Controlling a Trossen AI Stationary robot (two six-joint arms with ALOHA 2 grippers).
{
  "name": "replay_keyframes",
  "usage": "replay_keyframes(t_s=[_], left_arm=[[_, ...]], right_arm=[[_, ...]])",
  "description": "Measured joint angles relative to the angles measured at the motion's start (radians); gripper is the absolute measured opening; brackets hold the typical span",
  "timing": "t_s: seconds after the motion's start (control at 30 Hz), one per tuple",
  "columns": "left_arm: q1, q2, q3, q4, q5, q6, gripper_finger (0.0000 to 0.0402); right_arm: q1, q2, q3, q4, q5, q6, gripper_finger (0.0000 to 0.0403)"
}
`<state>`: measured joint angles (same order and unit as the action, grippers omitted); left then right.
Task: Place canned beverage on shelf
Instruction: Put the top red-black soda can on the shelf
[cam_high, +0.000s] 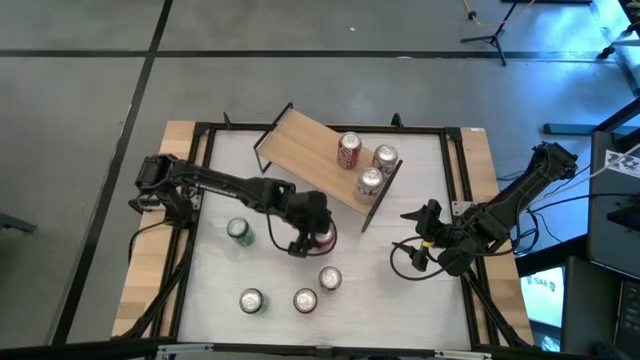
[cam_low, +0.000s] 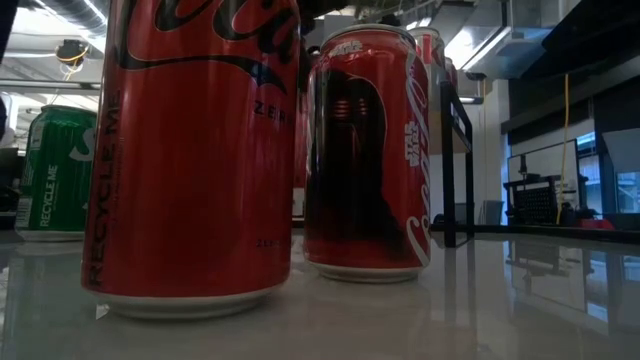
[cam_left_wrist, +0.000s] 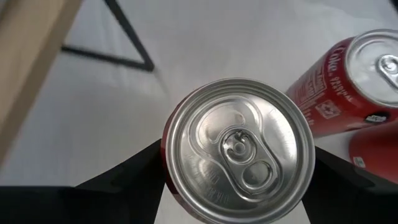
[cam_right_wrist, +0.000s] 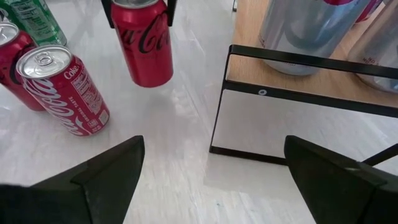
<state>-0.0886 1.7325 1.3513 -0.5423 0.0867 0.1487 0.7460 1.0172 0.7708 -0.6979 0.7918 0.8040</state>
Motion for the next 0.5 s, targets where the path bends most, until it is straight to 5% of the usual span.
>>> replay_keyframes(t_s=[0.5], left_arm=[[0.045,0.005,-0.007,0.003,0.174,0.363,0.0281]], right_arm=[[0.000,0.000,0.000,0.001,0.000,0.002,0.0381]])
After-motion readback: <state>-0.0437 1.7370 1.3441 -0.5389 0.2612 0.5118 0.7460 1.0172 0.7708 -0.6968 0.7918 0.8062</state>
